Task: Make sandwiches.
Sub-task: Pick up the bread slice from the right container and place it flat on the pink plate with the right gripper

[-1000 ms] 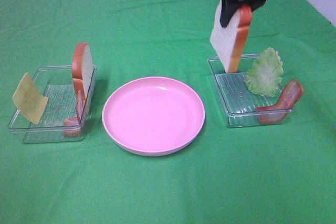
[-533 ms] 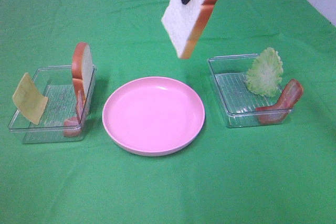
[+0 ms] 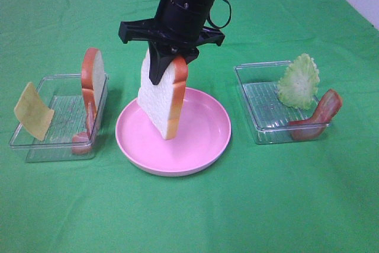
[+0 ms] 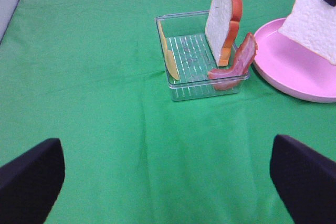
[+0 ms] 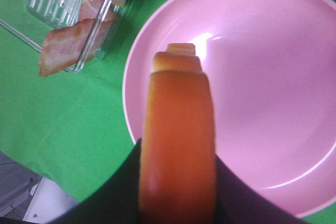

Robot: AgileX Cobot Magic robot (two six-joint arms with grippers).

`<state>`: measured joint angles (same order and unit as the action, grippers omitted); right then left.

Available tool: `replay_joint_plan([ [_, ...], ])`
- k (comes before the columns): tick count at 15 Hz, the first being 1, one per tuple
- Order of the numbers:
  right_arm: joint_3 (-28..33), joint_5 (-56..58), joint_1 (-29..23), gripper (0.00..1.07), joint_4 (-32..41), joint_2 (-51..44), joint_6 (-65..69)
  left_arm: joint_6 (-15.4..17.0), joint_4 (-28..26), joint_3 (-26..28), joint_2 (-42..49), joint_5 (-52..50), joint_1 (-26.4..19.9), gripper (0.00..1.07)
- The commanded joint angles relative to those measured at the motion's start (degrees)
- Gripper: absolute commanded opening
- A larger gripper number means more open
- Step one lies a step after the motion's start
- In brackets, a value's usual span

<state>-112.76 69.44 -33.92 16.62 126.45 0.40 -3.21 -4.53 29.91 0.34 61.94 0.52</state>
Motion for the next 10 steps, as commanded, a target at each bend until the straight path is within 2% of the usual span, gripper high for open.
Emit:
replay_joint_plan([
  [1, -0.11, -0.69, -0.17, 0.1, 0.86, 1.72, -1.2, 0.0, -0.06, -0.11, 0.8, -0.17, -0.11, 1.0],
  [7, -0.06, -2.58, -0.11, 0.12, 3.15, 5.16, -1.55, 0.0, -0.06, -0.11, 0.8, -0.17, -0.11, 1.0],
  [10, -0.06, -2.58, -0.11, 0.16, 4.24, 6.82, -1.55, 0.0, -0.06, -0.11, 0.8, -0.17, -0.11, 1.0],
])
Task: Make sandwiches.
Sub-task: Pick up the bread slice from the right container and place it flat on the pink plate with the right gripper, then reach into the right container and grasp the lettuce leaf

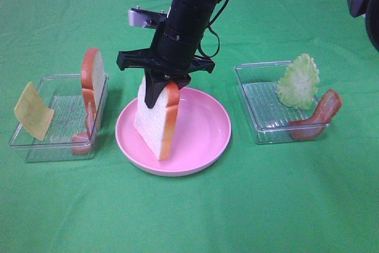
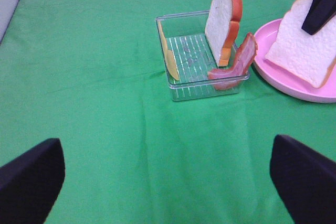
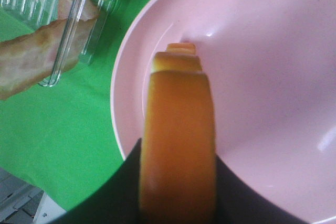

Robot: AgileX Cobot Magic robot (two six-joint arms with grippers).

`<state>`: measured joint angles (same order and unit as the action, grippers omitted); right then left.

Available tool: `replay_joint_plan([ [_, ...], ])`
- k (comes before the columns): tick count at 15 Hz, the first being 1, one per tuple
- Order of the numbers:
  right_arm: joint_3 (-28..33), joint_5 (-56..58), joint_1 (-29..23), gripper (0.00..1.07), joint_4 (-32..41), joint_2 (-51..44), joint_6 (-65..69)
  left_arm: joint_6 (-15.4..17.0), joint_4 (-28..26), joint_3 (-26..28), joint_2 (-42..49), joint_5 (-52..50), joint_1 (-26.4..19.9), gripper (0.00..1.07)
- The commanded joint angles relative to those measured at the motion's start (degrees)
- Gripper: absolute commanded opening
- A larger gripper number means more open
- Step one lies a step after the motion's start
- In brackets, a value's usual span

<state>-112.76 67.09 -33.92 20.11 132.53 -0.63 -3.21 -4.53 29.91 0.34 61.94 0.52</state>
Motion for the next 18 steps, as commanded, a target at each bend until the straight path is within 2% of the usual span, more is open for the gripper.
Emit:
replay_joint_plan([
  [1, -0.06, -0.23, -0.11, 0.19, -0.06, 1.26, -0.52, 0.0, -0.06, -0.11, 0.8, -0.17, -0.11, 1.0],
  [4, -0.06, 0.0, -0.11, 0.36, -4.98, 1.38, -0.17, 0.0, -0.06, -0.11, 0.8, -0.17, -0.11, 1.0],
  [5, -0.06, 0.23, -0.11, 0.5, -7.39, 1.38, 0.63, 0.0, -0.06, -0.11, 0.8, -0.17, -0.11, 1.0],
  [6, -0.11, 1.26, -0.11, 0.8, -9.85, 1.38, 0.63, 0.0, -0.06, -0.11, 0.8, -0.17, -0.11, 1.0],
  [7, -0.23, 2.01, -0.11, 0.9, -11.06, 1.09, 0.63, 0.0, -0.06, -0.11, 0.8, -0.17, -0.11, 1.0],
  [14, -0.23, 4.58, -0.11, 0.9, -21.37, -5.04, 1.03, 0.0, -0.06, -0.11, 0.8, -0.17, -0.11, 1.0],
  [16, -0.23, 8.31, -0.06, 0.9, -27.39, -9.8, 2.41, 0.0, -0.06, -0.11, 0.8, -0.17, -0.11, 1.0],
  [18, -0.23, 9.17, -0.06, 0.9, -30.25, -12.89, 3.55, 0.0, -0.06, -0.11, 0.8, -0.17, -0.11, 1.0],
])
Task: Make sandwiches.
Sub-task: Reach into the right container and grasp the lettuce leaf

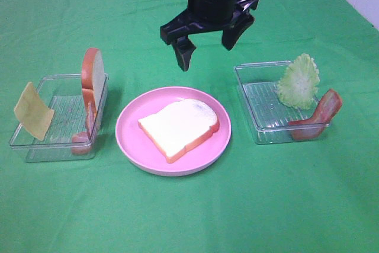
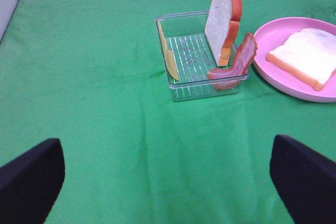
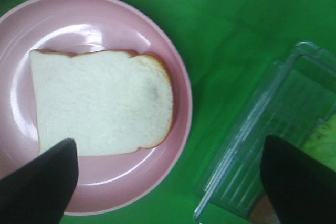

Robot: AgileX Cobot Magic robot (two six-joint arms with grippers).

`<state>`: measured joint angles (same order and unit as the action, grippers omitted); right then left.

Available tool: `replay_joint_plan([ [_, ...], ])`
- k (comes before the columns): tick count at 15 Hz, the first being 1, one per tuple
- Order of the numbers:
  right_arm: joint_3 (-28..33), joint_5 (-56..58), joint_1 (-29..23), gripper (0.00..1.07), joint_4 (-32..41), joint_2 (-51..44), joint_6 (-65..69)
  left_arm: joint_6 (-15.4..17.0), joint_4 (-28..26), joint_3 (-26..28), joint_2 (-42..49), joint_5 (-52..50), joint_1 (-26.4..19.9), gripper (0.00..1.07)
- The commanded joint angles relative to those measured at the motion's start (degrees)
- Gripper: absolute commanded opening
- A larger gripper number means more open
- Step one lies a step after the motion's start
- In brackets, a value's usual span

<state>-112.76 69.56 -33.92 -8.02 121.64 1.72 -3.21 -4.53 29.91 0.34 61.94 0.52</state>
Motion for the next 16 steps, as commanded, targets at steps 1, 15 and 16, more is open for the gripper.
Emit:
replay_joint_plan([
  [1, -0.23, 6.7, -0.06, 0.9, -3.61, -4.35, 1.78, 0.0, -0.06, -0.11, 0.8, -0.17, -0.11, 1.0],
  [15, 12.38, -1.49, 27.5, 0.9, 3.27, -14.61, 1.15, 0.0, -0.06, -0.11, 0.8, -0.17, -0.11, 1.0],
  [16, 12.61, -2.06, 27.5, 0.9, 3.27, -14.09, 1.09, 0.0, -0.06, -0.11, 0.8, -0.17, -0.11, 1.0],
])
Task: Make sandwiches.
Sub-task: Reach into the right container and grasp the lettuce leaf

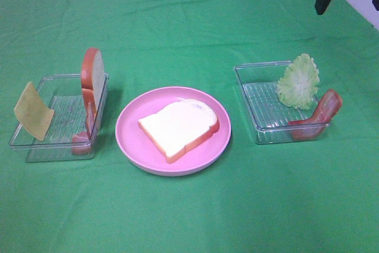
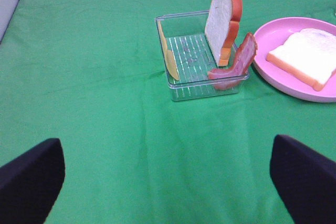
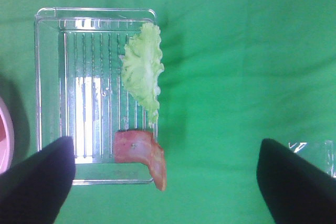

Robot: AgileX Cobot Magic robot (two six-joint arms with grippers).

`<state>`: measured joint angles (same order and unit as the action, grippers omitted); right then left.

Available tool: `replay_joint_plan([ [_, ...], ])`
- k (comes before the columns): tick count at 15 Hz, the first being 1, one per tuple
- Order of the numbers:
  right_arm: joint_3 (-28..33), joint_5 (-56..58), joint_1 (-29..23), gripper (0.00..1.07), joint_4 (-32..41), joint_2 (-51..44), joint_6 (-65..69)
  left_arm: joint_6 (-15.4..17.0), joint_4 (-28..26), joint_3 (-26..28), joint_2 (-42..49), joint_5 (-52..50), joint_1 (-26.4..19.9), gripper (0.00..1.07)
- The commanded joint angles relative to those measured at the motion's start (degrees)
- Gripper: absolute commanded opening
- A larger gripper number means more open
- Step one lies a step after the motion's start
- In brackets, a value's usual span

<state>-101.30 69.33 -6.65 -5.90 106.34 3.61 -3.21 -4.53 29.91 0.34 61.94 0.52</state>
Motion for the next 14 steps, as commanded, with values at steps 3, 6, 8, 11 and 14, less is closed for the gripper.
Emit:
replay_joint_plan([
  [3, 1.15, -2.86, 0.0, 0.9, 2.35, 5.67, -0.92, 0.0, -0.06, -0.11, 0.8, -0.17, -0.11, 1.0],
  [6, 1.15, -5.61, 0.0, 0.9, 2.98, 10.43, -0.92, 0.0, -0.06, -0.11, 0.8, -0.17, -0.11, 1.0],
  [8, 1.03, -7.16, 0.0, 0.9, 2.35, 12.55, -0.97, 0.0, -0.06, -0.11, 0.8, -0.17, -0.11, 1.0],
  [11, 1.03, -9.63, 0.0, 0.9, 1.26, 15.36, -0.92, 0.0, -0.06, -0.11, 0.8, -0.17, -0.11, 1.0],
  [14, 1.03, -11.0, 0.0, 0.89, 0.69, 17.48, -0.92, 0.0, -0.06, -0.11, 0.8, -0.17, -0.11, 1.0],
])
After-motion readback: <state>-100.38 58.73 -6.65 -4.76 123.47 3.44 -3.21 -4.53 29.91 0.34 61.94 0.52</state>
